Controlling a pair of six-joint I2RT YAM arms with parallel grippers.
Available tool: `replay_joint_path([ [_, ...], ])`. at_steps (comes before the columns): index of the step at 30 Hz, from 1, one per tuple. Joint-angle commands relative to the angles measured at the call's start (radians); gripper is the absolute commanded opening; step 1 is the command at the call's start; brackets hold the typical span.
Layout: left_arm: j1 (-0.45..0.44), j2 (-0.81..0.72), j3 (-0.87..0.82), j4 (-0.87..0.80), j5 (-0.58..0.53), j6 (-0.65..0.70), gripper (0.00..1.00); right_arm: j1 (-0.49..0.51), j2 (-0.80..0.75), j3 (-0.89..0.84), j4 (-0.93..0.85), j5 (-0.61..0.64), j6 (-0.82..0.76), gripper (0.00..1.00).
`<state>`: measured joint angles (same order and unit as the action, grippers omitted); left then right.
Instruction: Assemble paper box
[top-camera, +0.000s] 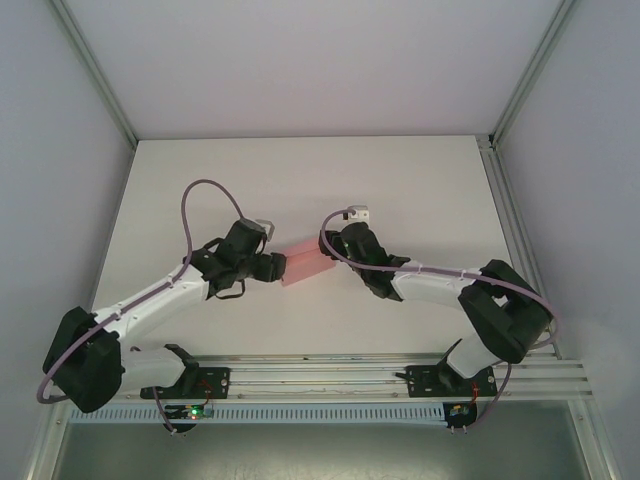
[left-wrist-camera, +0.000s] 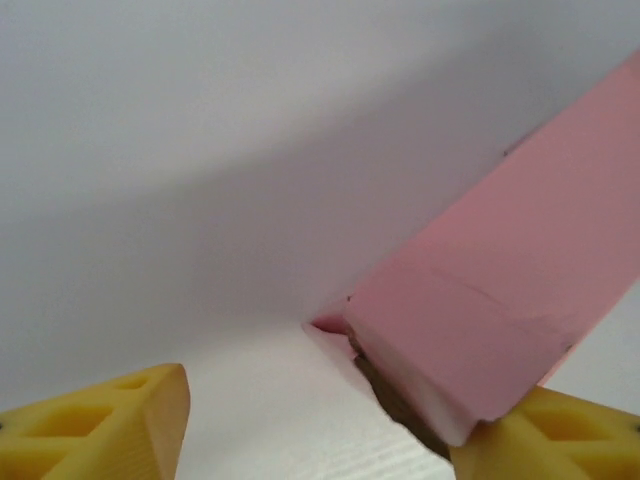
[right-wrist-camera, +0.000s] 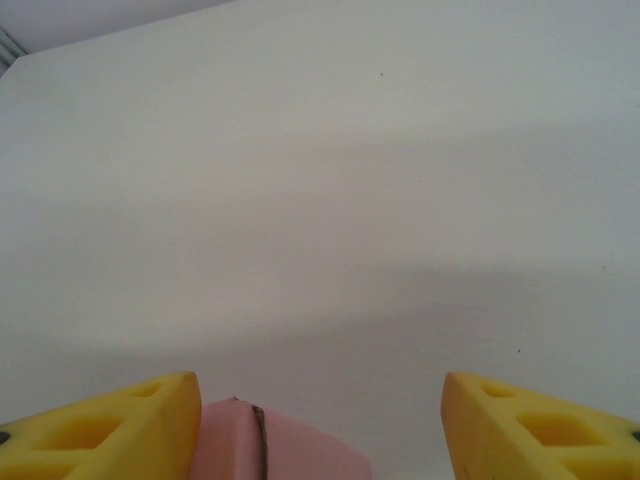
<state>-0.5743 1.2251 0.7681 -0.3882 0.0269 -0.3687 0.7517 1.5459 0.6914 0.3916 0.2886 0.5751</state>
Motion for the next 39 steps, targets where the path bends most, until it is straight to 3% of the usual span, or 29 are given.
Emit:
replay_joint_path([
  [1, -0.014, -0.03, 0.019, -0.187, 0.092, -0.036, 0.79, 0.018, 0.077, -0.026, -0.178, 0.004, -0.006, 0.62],
  [5, -0.014, -0.083, 0.067, -0.2, 0.167, -0.062, 1.0, 0.02, 0.1, -0.017, -0.201, 0.005, 0.004, 0.59],
  [10, -0.007, -0.089, 0.112, -0.209, 0.162, -0.12, 1.0, 0.024, 0.092, -0.036, -0.198, 0.013, 0.02, 0.58],
  [13, 0.045, -0.08, 0.104, -0.177, 0.105, -0.265, 1.0, 0.026, 0.094, -0.05, -0.188, 0.008, 0.025, 0.56],
  [18, 0.205, -0.066, -0.077, 0.195, 0.312, -0.49, 1.0, 0.027, 0.091, -0.067, -0.165, -0.006, 0.024, 0.55],
  [21, 0.235, -0.066, -0.173, 0.366, 0.349, -0.568, 1.0, 0.028, 0.086, -0.071, -0.167, -0.011, 0.018, 0.55],
  [26, 0.235, -0.07, -0.232, 0.427, 0.424, -0.545, 0.95, 0.021, 0.09, -0.07, -0.172, -0.017, 0.019, 0.54],
  [33, 0.236, -0.131, -0.3, 0.396, 0.403, -0.464, 0.79, 0.013, 0.094, -0.068, -0.178, -0.031, 0.026, 0.54],
  [39, 0.235, -0.082, -0.403, 0.539, 0.485, -0.437, 0.71, -0.007, 0.091, -0.086, -0.183, -0.054, 0.027, 0.54],
])
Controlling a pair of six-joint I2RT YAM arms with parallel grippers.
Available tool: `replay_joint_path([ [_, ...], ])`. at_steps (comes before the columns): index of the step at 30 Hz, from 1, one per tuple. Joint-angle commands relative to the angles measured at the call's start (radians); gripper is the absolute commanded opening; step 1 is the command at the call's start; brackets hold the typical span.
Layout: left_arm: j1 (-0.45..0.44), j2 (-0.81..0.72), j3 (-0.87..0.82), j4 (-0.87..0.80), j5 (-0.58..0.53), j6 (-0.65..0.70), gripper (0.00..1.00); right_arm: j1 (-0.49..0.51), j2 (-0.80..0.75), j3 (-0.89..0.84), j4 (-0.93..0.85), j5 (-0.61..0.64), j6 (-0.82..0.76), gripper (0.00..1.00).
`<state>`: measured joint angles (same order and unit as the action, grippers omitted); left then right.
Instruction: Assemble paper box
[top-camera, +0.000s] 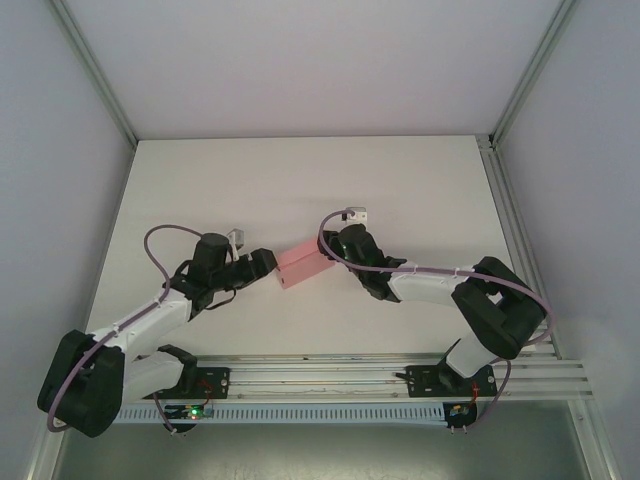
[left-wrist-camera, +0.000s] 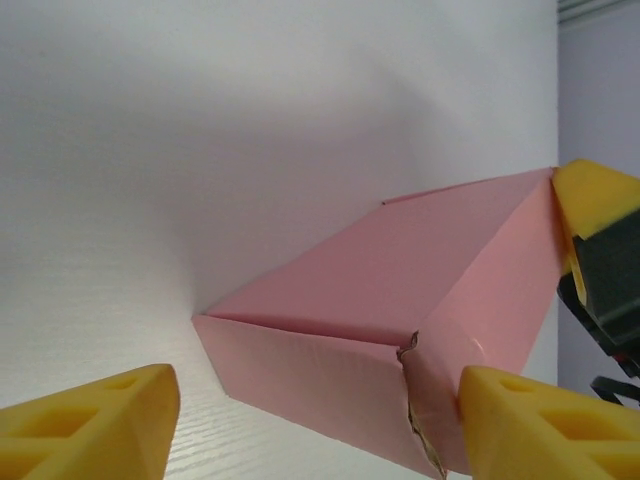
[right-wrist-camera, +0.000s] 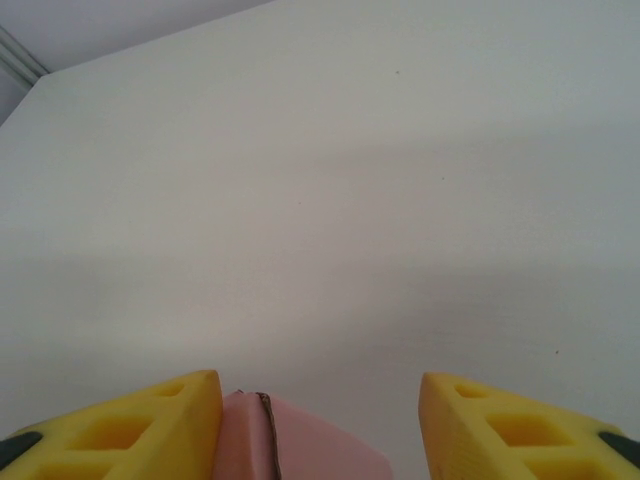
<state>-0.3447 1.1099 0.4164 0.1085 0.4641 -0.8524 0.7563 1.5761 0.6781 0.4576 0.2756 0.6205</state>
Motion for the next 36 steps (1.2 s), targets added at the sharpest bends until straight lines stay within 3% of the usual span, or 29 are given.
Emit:
replay_joint_path([
  [1, 0.003, 0.047, -0.058, 0.042, 0.05, 0.056, 0.71, -0.011, 0.062, -0.072, -0.246, -0.048, -0.025, 0.54],
  [4, -0.003, 0.088, -0.069, 0.028, 0.064, 0.106, 0.67, -0.011, 0.07, -0.074, -0.247, -0.064, -0.036, 0.53],
  [11, -0.01, 0.119, -0.117, 0.004, -0.007, 0.222, 0.45, -0.021, 0.073, -0.134, -0.173, -0.108, -0.047, 0.35],
  [15, -0.027, 0.137, -0.14, 0.087, -0.017, 0.234, 0.42, -0.056, 0.07, -0.197, -0.04, -0.224, -0.082, 0.22],
  [19, -0.099, 0.185, -0.11, 0.076, -0.068, 0.289, 0.34, -0.081, 0.077, -0.241, 0.075, -0.328, -0.112, 0.13],
  [27, -0.136, 0.241, -0.099, 0.066, -0.134, 0.31, 0.2, -0.09, 0.125, -0.297, 0.224, -0.334, -0.192, 0.06],
  [30, -0.174, 0.259, -0.078, 0.027, -0.187, 0.329, 0.2, -0.105, 0.149, -0.314, 0.29, -0.382, -0.205, 0.02],
  [36, -0.214, 0.26, -0.032, -0.047, -0.214, 0.337, 0.2, -0.112, 0.086, -0.296, 0.245, -0.386, -0.239, 0.05],
])
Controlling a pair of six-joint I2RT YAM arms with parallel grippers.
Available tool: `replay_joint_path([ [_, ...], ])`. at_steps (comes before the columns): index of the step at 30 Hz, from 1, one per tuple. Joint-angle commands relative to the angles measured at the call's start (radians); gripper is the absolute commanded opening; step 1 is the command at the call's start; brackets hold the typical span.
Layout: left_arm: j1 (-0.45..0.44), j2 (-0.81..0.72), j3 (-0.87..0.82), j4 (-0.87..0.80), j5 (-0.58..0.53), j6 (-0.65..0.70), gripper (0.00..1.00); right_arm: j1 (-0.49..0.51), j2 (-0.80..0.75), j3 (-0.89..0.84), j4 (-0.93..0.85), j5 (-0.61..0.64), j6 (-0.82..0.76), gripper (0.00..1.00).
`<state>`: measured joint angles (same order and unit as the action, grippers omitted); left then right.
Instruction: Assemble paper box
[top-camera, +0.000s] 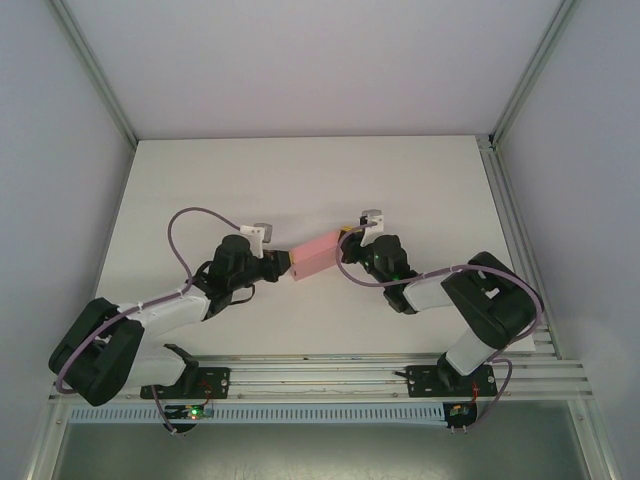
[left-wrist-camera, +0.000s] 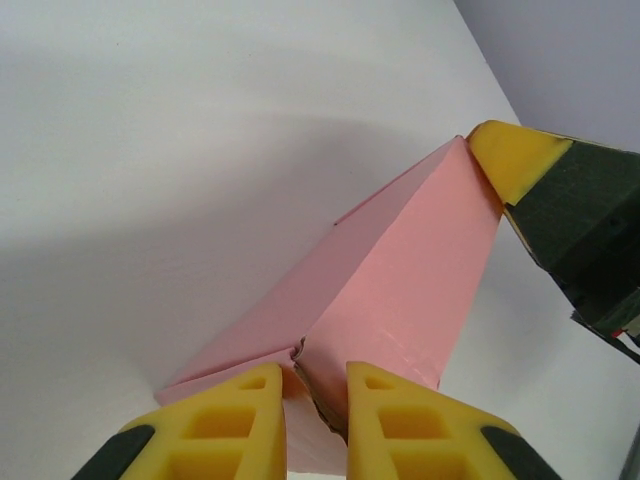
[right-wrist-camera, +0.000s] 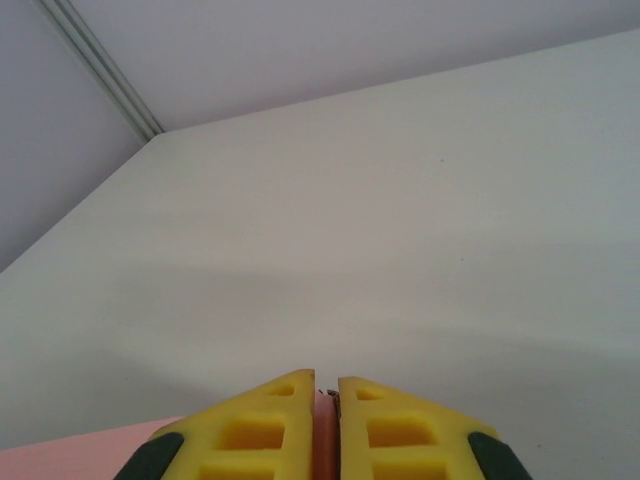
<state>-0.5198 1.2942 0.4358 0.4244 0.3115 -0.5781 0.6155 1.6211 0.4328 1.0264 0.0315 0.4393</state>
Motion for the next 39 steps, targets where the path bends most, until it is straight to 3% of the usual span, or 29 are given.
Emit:
replay_joint_path([
  [1, -0.039, 0.057, -0.045, -0.373, -0.057, 0.065, 0.24, 0.029, 0.02, -0.035, -0.359, -0.134, -0.062, 0.08],
  [4, -0.039, -0.014, 0.008, -0.448, -0.066, 0.085, 0.33, 0.03, -0.038, 0.021, -0.455, -0.145, -0.07, 0.16],
  [5, -0.038, -0.035, 0.043, -0.489, -0.066, 0.086, 0.42, 0.027, -0.055, 0.049, -0.496, -0.148, -0.064, 0.22],
  [7, -0.039, -0.059, 0.141, -0.592, -0.069, 0.089, 0.71, 0.021, -0.084, 0.121, -0.589, -0.159, -0.054, 0.26],
  [9, -0.039, -0.059, 0.266, -0.73, -0.124, 0.096, 0.8, 0.021, -0.114, 0.221, -0.716, -0.124, -0.061, 0.37],
  [10, -0.039, -0.056, 0.332, -0.789, -0.156, 0.112, 0.97, 0.02, -0.126, 0.271, -0.777, -0.103, -0.072, 0.41],
  [11, -0.037, -0.052, 0.383, -0.837, -0.196, 0.129, 1.0, 0.017, -0.135, 0.317, -0.831, -0.087, -0.087, 0.46],
  [15, -0.029, -0.051, 0.525, -0.927, -0.34, 0.168, 1.0, -0.027, -0.168, 0.456, -0.966, -0.102, -0.163, 0.72],
  [17, -0.017, -0.061, 0.549, -0.933, -0.374, 0.168, 1.0, -0.057, -0.184, 0.486, -0.954, -0.216, -0.268, 0.97],
  [21, 0.027, -0.088, 0.545, -0.967, -0.497, 0.15, 1.0, -0.085, -0.187, 0.556, -1.013, -0.517, -0.625, 0.98],
  [22, 0.05, -0.095, 0.537, -0.982, -0.523, 0.146, 1.0, -0.081, -0.181, 0.598, -1.113, -0.617, -0.816, 0.98],
  [24, 0.099, -0.115, 0.516, -1.015, -0.53, 0.134, 1.0, -0.053, -0.171, 0.685, -1.412, -0.702, -1.268, 0.98],
  [26, 0.137, -0.144, 0.476, -1.011, -0.514, 0.133, 1.0, -0.023, -0.155, 0.747, -1.61, -0.669, -1.584, 0.98],
  [28, 0.161, -0.177, 0.433, -1.006, -0.503, 0.126, 1.0, -0.013, -0.108, 0.831, -1.695, -0.665, -1.698, 0.98],
  [31, 0.178, -0.212, 0.385, -1.009, -0.516, 0.115, 1.0, 0.005, 0.031, 1.05, -2.009, -0.642, -1.875, 0.98],
  [35, 0.191, -0.231, 0.354, -1.015, -0.535, 0.107, 1.0, 0.057, 0.255, 1.298, -2.248, -0.475, -1.841, 0.98],
  [39, 0.202, -0.229, 0.351, -1.021, -0.544, 0.11, 1.0, 0.094, 0.334, 1.323, -2.221, -0.319, -1.797, 0.98],
])
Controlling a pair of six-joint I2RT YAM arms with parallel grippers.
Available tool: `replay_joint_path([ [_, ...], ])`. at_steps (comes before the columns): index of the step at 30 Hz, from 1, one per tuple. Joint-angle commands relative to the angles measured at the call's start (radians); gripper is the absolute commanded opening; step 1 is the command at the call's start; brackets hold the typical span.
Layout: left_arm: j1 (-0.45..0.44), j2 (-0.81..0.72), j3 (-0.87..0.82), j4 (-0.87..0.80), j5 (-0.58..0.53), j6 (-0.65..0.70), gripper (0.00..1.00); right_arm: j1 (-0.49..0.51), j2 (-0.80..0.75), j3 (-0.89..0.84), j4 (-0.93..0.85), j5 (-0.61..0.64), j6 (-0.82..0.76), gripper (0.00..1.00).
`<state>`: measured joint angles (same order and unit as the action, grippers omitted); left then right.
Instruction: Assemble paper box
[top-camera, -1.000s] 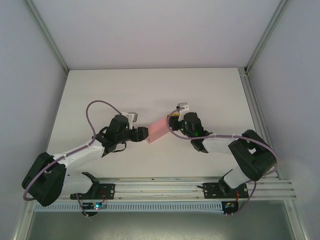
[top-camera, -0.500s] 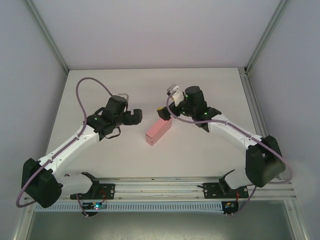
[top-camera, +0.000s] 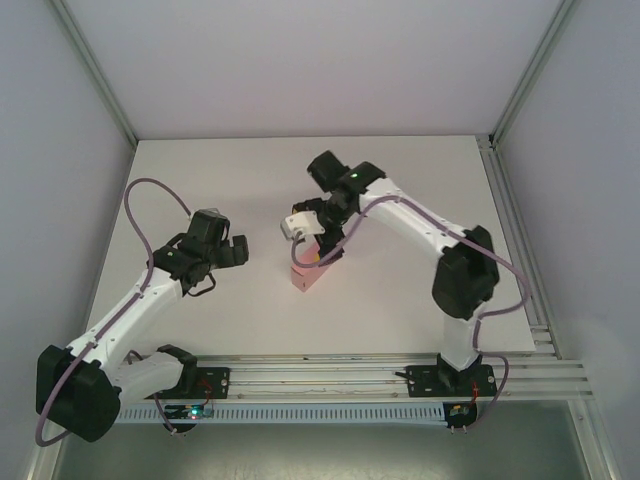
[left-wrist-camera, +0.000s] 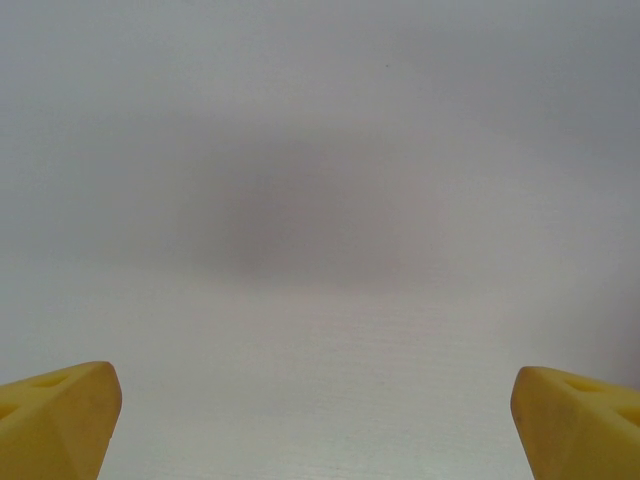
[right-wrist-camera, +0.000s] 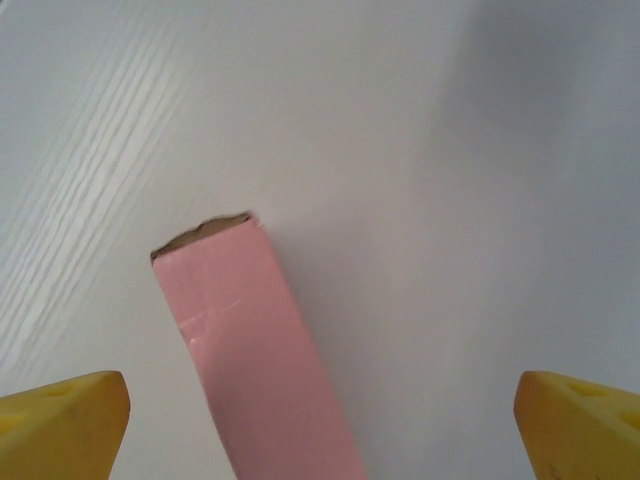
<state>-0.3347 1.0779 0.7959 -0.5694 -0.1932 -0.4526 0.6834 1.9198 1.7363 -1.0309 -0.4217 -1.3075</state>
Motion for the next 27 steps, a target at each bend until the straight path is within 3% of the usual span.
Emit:
replay_joint_path([
  [1, 0.019, -0.012, -0.009, -0.027, -0.044, -0.018, 1.0, 0.031, 0.043, 0.011, -0.14, 0.169, -0.034, 0.98],
  [4, 0.025, -0.013, -0.016, -0.02, -0.045, -0.016, 1.0, 0.033, 0.056, -0.005, -0.11, 0.229, -0.012, 0.98],
  [7, 0.028, -0.013, -0.023, -0.01, -0.035, -0.011, 1.0, 0.047, 0.055, -0.062, 0.02, 0.352, 0.048, 0.92],
  [11, 0.03, -0.022, -0.023, -0.016, -0.023, -0.003, 1.0, 0.06, 0.043, -0.14, 0.152, 0.48, 0.097, 0.61],
  [15, 0.033, -0.055, -0.037, 0.002, -0.019, -0.003, 1.0, 0.067, -0.057, -0.245, 0.312, 0.488, 0.109, 0.46],
  [18, 0.034, -0.079, -0.041, 0.009, -0.016, -0.003, 1.0, 0.062, -0.135, -0.311, 0.46, 0.551, 0.145, 0.42],
  [22, 0.035, -0.113, -0.052, 0.014, -0.031, -0.014, 1.0, 0.063, -0.193, -0.421, 0.812, 0.775, 0.195, 0.41],
  [25, 0.035, -0.137, -0.064, 0.026, -0.046, -0.033, 1.0, 0.064, -0.148, -0.447, 1.032, 0.967, 0.254, 0.42],
  [27, 0.035, -0.15, -0.073, 0.036, -0.051, -0.04, 1.0, 0.064, -0.095, -0.419, 1.037, 1.038, 0.295, 0.43],
])
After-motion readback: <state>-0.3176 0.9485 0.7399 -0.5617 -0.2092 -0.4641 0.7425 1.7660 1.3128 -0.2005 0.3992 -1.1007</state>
